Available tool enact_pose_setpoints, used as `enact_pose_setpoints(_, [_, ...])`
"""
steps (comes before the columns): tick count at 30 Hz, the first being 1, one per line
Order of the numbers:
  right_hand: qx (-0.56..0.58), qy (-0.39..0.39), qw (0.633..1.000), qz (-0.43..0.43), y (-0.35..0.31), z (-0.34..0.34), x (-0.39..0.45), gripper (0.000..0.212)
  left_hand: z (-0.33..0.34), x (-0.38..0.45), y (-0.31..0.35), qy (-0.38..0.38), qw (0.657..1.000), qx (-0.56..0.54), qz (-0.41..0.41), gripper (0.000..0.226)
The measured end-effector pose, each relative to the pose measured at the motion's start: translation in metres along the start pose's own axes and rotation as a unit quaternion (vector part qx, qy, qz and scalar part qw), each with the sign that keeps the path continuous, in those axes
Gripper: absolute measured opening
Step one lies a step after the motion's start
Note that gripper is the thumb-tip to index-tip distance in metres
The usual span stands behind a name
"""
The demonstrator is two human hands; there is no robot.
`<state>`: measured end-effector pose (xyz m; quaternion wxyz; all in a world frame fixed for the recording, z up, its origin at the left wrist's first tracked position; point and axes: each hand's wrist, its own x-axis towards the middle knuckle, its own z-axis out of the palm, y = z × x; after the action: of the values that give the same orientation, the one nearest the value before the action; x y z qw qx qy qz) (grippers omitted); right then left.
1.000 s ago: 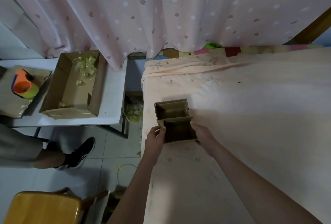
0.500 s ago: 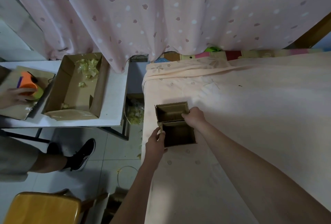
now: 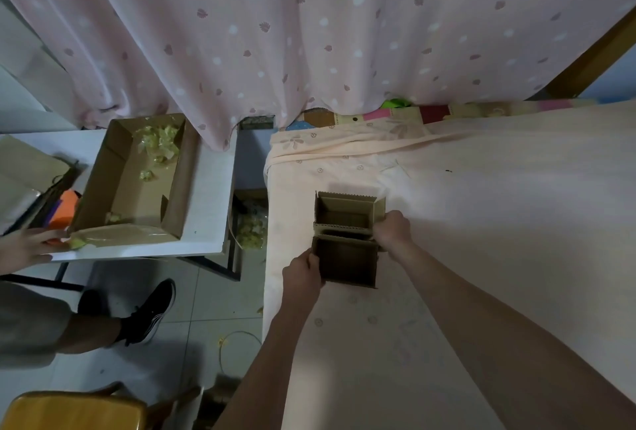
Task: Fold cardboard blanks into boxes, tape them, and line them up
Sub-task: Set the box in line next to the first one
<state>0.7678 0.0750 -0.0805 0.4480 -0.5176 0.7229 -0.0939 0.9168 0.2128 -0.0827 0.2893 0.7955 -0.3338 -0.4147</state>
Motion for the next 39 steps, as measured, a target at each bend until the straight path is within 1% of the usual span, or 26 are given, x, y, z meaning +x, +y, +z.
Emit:
enact_pose_setpoints(3, [0.008, 0.014, 1.0, -0.006, 0.002, -0.001, -0.002, 0.019, 0.0, 0.002, 0.005, 0.01, 0.999, -0.032, -0.032, 0.034])
enact_pose_setpoints(7, [0.024, 0.021, 0.999, -0.012, 0.007, 0.0, -0.001, 0.02, -0.001, 0.001, 0.007, 0.009, 0.998, -0.035, -0.042, 0.027])
enact_pose_setpoints(12, [0.029, 0.041, 0.999, -0.01, 0.003, -0.006, -0.004, 0.01, -0.001, -0.002, 0.008, 0.025, 0.998, -0.024, -0.053, 0.023])
enact_pose_setpoints(14, [0.007, 0.028, 0.999, -0.03, -0.003, -0.005, -0.001, 0.013, -0.002, -0.003, 0.005, 0.033, 0.998, -0.017, -0.05, 0.021])
enact_pose_setpoints(17, [-0.043, -0.001, 0.998, -0.044, -0.012, -0.006, -0.001, 0.017, -0.004, -0.003, 0.006, 0.032, 0.997, -0.048, -0.058, 0.026])
enact_pose_setpoints(22, [-0.058, -0.003, 0.998, -0.027, -0.013, -0.01, 0.005, 0.01, -0.007, 0.002, 0.016, 0.025, 0.995, -0.071, -0.062, 0.028])
enact_pose_setpoints(25, [-0.054, -0.024, 0.998, 0.0, -0.013, -0.014, 0.011, 0.017, -0.008, 0.007, 0.015, 0.03, 0.992, -0.091, -0.077, 0.029])
enact_pose_setpoints(29, [-0.032, -0.062, 0.997, 0.015, -0.015, -0.017, 0.011, 0.027, -0.012, 0.015, 0.011, 0.051, 0.992, -0.071, -0.095, 0.028])
enact_pose_setpoints(32, [-0.022, -0.09, 0.995, 0.022, -0.016, -0.015, 0.009, 0.038, -0.014, 0.017, 0.005, 0.033, 0.986, -0.105, -0.124, 0.03])
enact_pose_setpoints(33, [-0.026, -0.101, 0.994, 0.024, -0.016, -0.015, 0.008, 0.042, -0.014, 0.017, 0.004, 0.026, 0.988, -0.098, -0.118, 0.031])
enact_pose_setpoints(35, [-0.027, -0.126, 0.991, 0.034, -0.013, -0.016, 0.006, 0.056, -0.014, 0.017, 0.001, 0.012, 0.996, -0.05, -0.078, 0.03])
enact_pose_setpoints(37, [0.002, -0.13, 0.99, 0.045, -0.006, -0.017, 0.003, 0.069, -0.012, 0.014, 0.001, -0.003, 0.998, -0.046, -0.046, 0.026])
enact_pose_setpoints(39, [0.054, -0.123, 0.989, 0.064, 0.002, -0.019, -0.009, 0.07, -0.01, 0.014, 0.0, -0.019, 0.996, -0.072, -0.047, 0.031])
